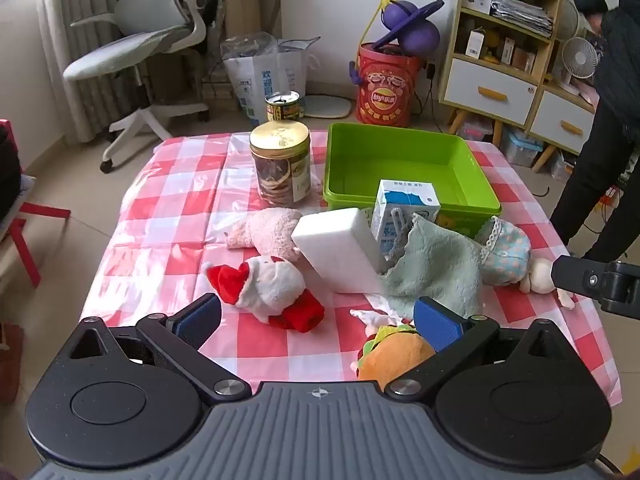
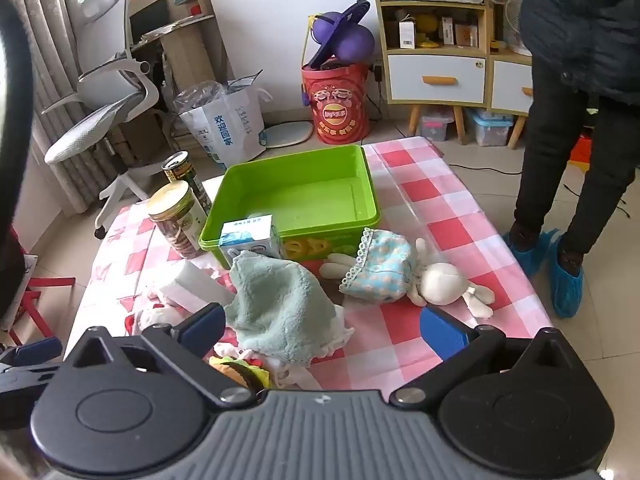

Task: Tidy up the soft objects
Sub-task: 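Move the right tool toward the mint-green towel and open its fingers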

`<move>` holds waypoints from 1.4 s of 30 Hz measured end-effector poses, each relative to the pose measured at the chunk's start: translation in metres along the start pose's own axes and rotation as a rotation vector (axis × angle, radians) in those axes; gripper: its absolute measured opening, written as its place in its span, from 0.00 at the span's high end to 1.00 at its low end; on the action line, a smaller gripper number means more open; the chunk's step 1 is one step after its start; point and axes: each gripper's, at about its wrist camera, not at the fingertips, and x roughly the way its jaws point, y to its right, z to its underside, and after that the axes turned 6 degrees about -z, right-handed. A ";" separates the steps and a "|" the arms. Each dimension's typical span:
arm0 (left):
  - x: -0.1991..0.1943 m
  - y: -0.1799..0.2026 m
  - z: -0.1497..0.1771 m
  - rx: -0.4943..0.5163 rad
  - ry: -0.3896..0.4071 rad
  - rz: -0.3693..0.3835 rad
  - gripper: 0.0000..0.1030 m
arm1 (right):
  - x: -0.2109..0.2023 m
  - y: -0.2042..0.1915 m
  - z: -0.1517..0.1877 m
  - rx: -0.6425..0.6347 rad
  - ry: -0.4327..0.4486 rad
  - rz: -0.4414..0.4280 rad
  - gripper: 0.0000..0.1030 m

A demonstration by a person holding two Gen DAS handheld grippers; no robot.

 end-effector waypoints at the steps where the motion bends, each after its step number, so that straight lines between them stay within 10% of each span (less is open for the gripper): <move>1: 0.000 0.001 0.000 0.002 -0.003 -0.002 0.05 | 0.000 0.000 0.000 0.001 -0.006 -0.002 0.19; 42: 0.062 -0.002 0.001 0.022 -0.102 -0.100 0.05 | 0.071 0.003 0.003 -0.043 -0.175 0.031 0.19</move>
